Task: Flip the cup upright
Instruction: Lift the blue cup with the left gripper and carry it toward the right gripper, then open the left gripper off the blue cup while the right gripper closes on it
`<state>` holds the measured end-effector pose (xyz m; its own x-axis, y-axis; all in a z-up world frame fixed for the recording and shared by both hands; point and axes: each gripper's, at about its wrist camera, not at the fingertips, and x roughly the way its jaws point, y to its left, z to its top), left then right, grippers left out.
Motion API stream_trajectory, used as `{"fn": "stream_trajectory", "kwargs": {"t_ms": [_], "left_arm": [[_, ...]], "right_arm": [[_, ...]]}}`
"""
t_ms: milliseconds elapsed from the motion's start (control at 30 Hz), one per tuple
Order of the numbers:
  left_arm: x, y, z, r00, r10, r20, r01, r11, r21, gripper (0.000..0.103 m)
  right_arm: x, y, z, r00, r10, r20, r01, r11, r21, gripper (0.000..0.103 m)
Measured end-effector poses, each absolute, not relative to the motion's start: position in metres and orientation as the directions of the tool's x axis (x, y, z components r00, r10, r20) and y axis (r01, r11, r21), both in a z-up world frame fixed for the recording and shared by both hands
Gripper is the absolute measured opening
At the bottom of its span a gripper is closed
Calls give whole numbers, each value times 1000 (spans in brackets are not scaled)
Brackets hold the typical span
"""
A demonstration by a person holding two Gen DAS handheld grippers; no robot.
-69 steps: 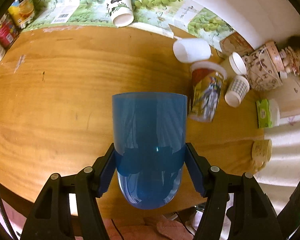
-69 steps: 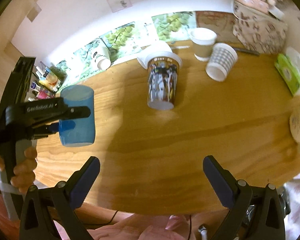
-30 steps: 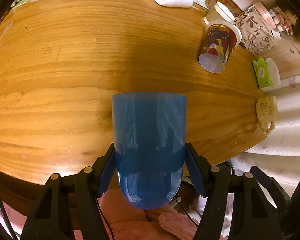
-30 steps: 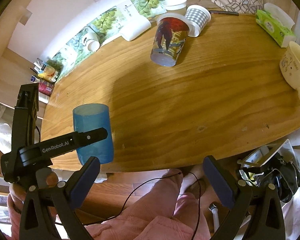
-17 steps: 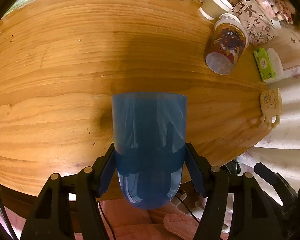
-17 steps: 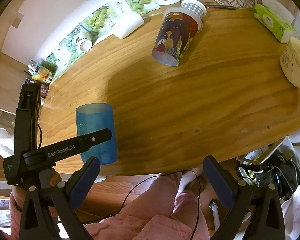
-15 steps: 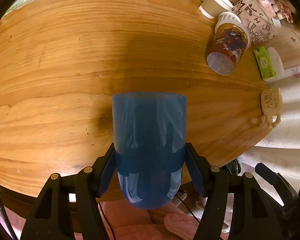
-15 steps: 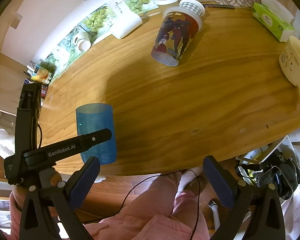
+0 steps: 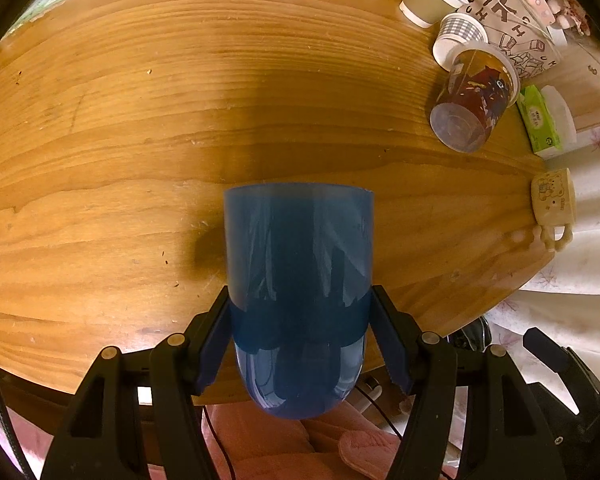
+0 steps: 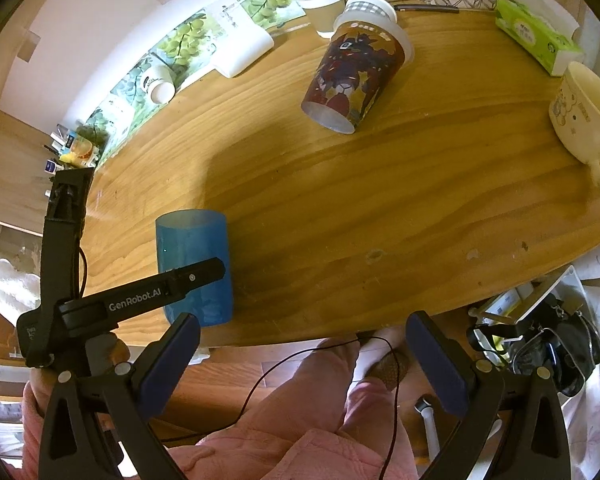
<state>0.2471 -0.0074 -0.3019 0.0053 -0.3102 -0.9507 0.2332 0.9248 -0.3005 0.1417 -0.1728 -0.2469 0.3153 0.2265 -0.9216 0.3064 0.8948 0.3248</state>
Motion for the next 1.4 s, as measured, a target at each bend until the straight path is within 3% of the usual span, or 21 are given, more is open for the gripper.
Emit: {"fn": "stream_trajectory", "kwargs": {"t_ms": [733, 1033, 1400], "left_arm": [[222, 3, -270, 115, -348, -930, 254, 916, -311, 75], [201, 19, -257, 205, -323, -924, 226, 934, -276, 76], [173, 62, -247, 323, -259, -910, 153, 963, -220, 76]], "right_arm": [[123, -170, -240, 380, 192, -905, 221, 931, 290, 103], [118, -165, -233, 448, 172, -877, 170, 947, 273, 103], [123, -139, -218, 532, 248, -810, 85, 936, 342, 103]]}}
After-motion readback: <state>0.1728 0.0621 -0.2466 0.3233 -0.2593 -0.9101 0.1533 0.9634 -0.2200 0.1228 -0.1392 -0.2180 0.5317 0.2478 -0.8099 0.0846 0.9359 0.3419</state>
